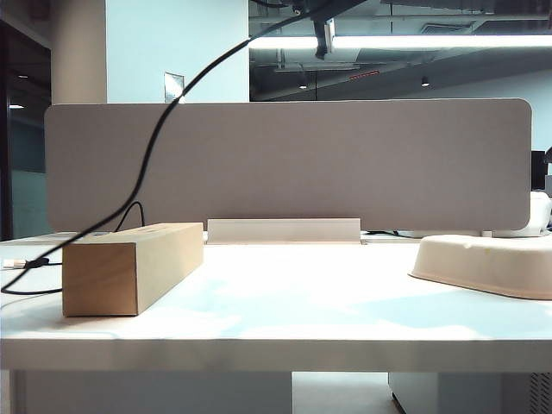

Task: Pick up the charging cable and the phone, plug the charging cable into the charging port on the phone, and finally place them back on the table.

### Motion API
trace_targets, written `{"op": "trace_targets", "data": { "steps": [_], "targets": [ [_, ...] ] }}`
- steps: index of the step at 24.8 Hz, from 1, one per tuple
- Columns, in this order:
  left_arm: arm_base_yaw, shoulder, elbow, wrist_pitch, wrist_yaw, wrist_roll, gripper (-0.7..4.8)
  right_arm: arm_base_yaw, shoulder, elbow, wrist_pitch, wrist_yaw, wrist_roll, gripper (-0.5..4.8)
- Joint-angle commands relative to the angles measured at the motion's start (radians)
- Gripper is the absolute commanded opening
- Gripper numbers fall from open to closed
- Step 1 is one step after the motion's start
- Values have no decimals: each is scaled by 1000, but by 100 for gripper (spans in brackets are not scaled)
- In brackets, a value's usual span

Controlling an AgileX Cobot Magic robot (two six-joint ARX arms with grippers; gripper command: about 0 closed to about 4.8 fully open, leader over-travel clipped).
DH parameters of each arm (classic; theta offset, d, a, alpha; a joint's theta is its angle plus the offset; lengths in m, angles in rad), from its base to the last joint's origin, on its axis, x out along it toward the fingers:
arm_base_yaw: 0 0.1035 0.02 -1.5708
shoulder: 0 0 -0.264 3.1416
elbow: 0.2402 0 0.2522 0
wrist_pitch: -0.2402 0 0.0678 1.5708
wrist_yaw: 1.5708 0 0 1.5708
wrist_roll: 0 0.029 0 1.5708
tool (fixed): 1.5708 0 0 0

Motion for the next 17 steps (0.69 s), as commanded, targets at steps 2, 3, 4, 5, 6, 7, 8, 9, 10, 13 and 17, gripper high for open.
{"op": "trace_targets", "data": {
  "steps": [2,3,4,5,6,7,8,9,10,13,17],
  "targets": [
    [-6,-4,5,61,4,-22,-6,5,-5,8,43,-20,8,-8],
    [-6,-4,5,77,3,-37,-6,5,-5,8,43,-20,10,-8],
    [-6,-4,5,91,3,-46,-6,5,-5,8,43,-20,13,-8],
    [-6,-4,5,97,3,-47,-6,5,-5,8,43,-20,20,-8],
    [-7,-4,5,100,4,-47,-6,5,-5,8,43,-20,32,-8],
    [-8,-3,5,100,4,-48,-6,6,-5,8,43,-20,32,-8],
    [-16,0,5,104,4,-53,-6,12,-5,8,43,-19,31,-8],
    [-19,0,5,109,4,-56,-6,18,-4,8,42,-19,31,-8],
    [-24,0,5,127,3,-71,-6,21,1,8,43,-19,30,-8],
    [-44,0,5,172,5,-98,-6,51,24,8,41,-19,22,-8],
    [-42,0,5,125,4,-118,-6,52,31,7,35,-17,-37,-8]
  ]
}}
